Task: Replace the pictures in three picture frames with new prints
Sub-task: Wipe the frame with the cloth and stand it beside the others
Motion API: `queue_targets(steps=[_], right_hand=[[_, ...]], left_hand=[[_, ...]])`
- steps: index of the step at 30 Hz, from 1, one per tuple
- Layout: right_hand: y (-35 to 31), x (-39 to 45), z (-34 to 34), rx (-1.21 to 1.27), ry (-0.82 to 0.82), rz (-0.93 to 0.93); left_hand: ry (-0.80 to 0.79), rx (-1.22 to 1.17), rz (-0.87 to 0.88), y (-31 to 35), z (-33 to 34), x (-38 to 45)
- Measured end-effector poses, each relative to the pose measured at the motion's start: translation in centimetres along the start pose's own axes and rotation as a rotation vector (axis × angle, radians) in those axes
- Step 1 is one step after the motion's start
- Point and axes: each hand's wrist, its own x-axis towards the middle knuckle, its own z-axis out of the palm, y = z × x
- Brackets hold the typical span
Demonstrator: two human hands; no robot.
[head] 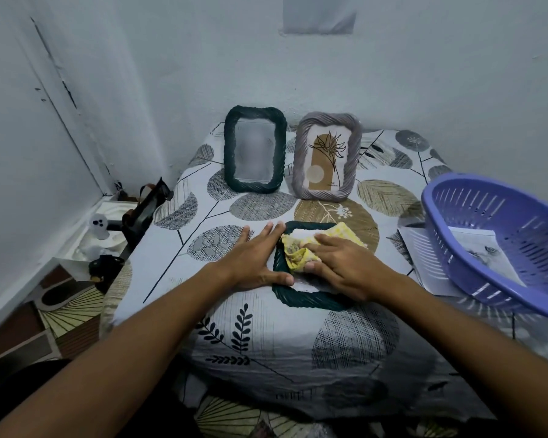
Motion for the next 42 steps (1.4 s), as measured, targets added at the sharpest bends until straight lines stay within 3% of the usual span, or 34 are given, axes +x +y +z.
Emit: queue_targets(steps=[3,8,20,28,32,42], right_hand=[[0.3,1.8,-0.1,-0.106,0.014,0.089],[-0.5,3.9,0.7,-0.068,0.034,0.132],[0.1,-2.8,0.4,0.063,-0.066,-0.143],[2.0,0.0,-1.0,-0.187,-0.052,0.040],[0.7,3.0,-0.4,-0.191,-0.038,0.108],[-1.1,-1.7,0.1,-0.057,-0.076,-0.162]], left_hand=[[0.000,0.009,0.001,0.0,0.0,0.0],[0.000,0.008,-0.012,0.2,0.0,0.0],[0.006,0.017,-0.008,-0.1,-0.1,0.2],[-0.002,0.006,0.000,-0.2,-0.1,0.2],[0.003,0.003,-0.012,0.0,-0.1,0.2],[0.014,0.014,-0.007,-0.1,-0.1,0.2]])
